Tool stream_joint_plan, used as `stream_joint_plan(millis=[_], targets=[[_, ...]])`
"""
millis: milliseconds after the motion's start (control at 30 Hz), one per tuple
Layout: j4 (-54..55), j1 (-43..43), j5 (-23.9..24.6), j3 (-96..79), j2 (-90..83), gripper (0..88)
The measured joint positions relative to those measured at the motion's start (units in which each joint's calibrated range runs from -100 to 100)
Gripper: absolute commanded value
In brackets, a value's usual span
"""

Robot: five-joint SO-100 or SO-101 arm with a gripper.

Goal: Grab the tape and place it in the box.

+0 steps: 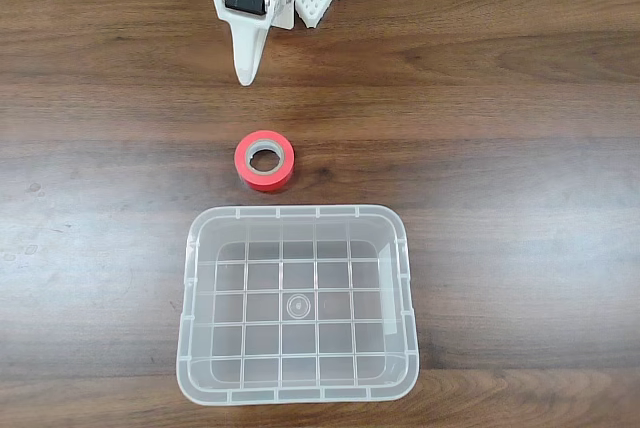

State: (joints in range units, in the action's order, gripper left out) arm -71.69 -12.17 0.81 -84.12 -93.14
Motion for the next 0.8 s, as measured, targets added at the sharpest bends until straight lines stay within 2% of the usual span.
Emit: stream_joint_plan(millis=[367, 500, 800], targets=[[-1.78, 4.73, 0.0, 27.8, 30.89, 1.3], [-2.71, 5.41, -2.66, 38.9, 45.21, 1.4], [0.42, 5.71, -0.83, 43.59, 66.39, 1.5]])
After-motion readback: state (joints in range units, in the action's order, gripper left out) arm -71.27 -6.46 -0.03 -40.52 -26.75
